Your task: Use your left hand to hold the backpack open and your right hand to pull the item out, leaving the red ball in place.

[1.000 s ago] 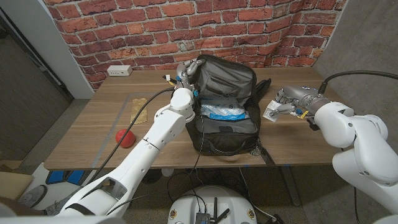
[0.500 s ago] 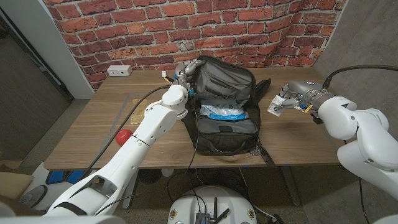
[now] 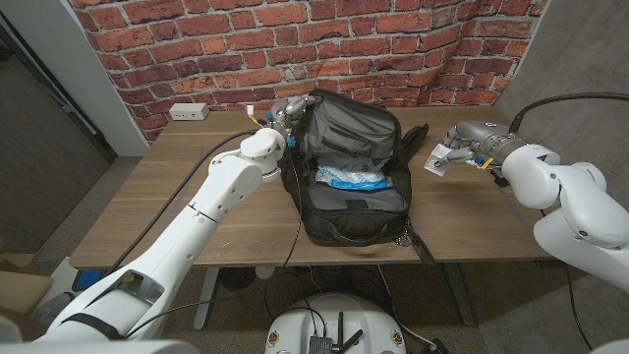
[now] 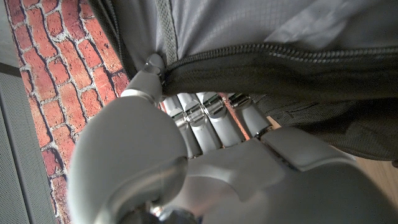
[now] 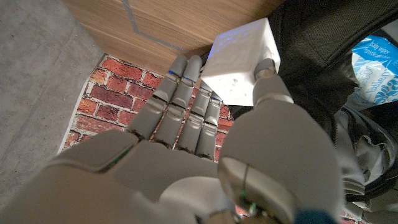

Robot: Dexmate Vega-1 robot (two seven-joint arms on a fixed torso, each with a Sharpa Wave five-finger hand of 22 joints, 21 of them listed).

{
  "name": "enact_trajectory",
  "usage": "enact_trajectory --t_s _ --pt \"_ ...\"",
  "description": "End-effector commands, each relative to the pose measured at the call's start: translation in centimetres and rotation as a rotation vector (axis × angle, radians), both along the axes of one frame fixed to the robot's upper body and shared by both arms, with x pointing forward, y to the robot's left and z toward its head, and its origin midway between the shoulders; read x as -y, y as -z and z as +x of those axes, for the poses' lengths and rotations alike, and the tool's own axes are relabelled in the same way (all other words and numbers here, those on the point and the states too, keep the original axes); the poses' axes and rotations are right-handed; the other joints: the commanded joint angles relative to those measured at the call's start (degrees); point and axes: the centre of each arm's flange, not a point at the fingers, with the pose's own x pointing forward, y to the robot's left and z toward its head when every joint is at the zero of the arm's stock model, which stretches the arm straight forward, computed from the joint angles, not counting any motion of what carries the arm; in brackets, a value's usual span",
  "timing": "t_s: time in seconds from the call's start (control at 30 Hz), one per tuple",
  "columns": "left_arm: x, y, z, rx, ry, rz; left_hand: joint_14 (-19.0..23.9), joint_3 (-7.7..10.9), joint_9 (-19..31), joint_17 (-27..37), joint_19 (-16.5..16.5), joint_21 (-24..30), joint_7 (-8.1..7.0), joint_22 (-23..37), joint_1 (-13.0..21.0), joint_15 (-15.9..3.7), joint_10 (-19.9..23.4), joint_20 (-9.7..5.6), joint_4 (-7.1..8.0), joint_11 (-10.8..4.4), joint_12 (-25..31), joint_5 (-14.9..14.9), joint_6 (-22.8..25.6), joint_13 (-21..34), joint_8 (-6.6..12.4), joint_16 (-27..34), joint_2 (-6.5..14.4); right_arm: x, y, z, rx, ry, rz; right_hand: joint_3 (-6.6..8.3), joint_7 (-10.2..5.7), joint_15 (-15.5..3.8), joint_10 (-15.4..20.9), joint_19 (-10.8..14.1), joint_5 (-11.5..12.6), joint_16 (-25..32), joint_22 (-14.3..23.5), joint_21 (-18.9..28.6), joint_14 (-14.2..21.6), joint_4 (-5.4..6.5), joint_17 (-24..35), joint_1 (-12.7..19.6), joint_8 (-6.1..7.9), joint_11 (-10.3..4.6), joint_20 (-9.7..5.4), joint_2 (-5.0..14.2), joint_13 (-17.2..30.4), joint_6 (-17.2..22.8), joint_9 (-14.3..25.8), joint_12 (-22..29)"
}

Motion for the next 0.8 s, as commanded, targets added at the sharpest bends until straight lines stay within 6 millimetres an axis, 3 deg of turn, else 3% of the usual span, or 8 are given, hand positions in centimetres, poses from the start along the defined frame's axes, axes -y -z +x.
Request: enact_trajectory --t_s 0.03,0.47,0.8 --pt "-0.9 -0.5 0.1 -0.005 0.027 0.051 -0.1 2.05 0.2 0.1 -0.4 0.0 0.15 0.0 0.0 -0.1 -0.1 -4.86 1.56 -0.16 0.3 0.3 -0.2 0.3 0.11 -0.2 0.7 0.7 -0.6 1.7 0.014 0.01 -0.003 0.36 -3.79 -7.39 5.7 -0.5 0.3 -0.2 0.2 0.3 0.2 0.55 0.1 3.5 -0.04 -5.41 -5.59 4.17 0.1 3.5 0.2 0.0" --pt "-1.1 -0.1 0.2 0.004 0.124 0.095 -0.4 2.09 0.2 0.1 -0.6 -0.1 0.17 0.0 -0.1 -0.1 -0.4 -4.82 1.51 -0.09 0.3 0.3 -0.3 0.2 0.11 -0.2 0.6 1.2 -1.0 3.4 0.018 -0.001 -0.018 0.32 -3.74 -7.43 5.8 -0.5 0.3 -0.3 0.2 0.4 0.2 0.57 0.2 3.3 -0.15 -5.36 -5.57 4.21 0.3 3.4 0.2 -0.1" --pt "-2.5 0.7 0.6 -0.034 0.266 0.101 -0.7 2.12 0.2 0.1 -0.7 -0.1 0.12 0.0 -0.1 -0.09 -0.6 -4.81 1.47 -0.28 0.2 0.3 -0.4 0.2 0.08 -0.2 0.5 1.2 -1.5 4.4 0.017 -0.021 -0.028 0.24 -3.71 -7.31 5.8 -0.6 0.3 -0.5 0.2 0.5 0.2 0.72 0.3 3.1 -0.17 -5.26 -5.51 4.28 0.4 3.5 0.2 -0.2"
